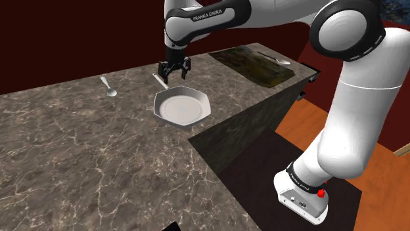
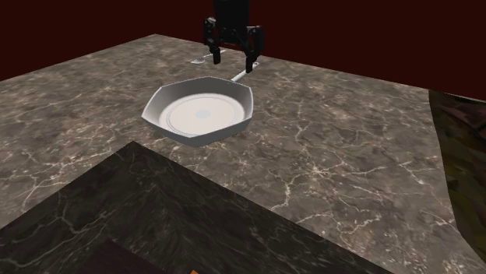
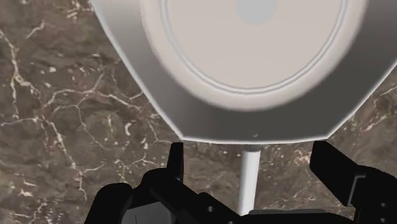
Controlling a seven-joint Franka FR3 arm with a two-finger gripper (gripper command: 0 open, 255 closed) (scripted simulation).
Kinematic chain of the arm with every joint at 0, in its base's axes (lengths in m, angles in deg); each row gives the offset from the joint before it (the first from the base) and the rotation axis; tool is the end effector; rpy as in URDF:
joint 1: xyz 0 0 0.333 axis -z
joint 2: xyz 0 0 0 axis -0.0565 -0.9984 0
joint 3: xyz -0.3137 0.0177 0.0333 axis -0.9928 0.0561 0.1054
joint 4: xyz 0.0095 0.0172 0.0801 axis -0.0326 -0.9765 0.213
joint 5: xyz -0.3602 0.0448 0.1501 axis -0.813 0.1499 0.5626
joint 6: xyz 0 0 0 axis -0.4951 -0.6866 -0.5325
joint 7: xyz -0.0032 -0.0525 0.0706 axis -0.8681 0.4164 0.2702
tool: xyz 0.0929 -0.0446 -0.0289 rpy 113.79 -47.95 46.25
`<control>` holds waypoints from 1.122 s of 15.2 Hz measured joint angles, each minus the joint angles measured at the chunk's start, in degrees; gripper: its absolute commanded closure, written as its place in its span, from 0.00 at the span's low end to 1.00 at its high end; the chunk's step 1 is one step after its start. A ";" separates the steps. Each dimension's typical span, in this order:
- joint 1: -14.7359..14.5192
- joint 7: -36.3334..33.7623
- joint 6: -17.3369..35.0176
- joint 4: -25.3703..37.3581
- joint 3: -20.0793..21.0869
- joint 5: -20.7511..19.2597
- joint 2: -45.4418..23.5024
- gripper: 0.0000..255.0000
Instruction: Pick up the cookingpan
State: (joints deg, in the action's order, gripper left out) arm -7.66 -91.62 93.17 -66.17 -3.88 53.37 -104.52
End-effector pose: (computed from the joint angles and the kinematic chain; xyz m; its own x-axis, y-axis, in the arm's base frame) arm 0.6446 0.1359 0.4036 0.9955 -0.0946 0.0041 -0.0945 -0.9951 -0.0286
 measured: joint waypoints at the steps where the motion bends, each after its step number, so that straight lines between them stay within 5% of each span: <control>1: -0.54 -0.81 -0.40 2.93 0.08 -0.14 -2.45 0.00; 4: -1.18 -1.71 -0.92 8.71 -0.01 -0.30 -7.55 0.00; 11: -1.13 -1.66 3.34 6.83 -0.22 -0.51 -9.92 0.00; 12: -1.15 -1.67 3.49 6.83 -0.23 -0.53 -10.07 1.00; 17: -1.16 -1.69 3.61 6.86 -0.23 -0.53 -10.19 1.00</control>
State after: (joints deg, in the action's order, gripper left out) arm -8.82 -93.31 96.78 -59.30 -4.10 52.83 -114.71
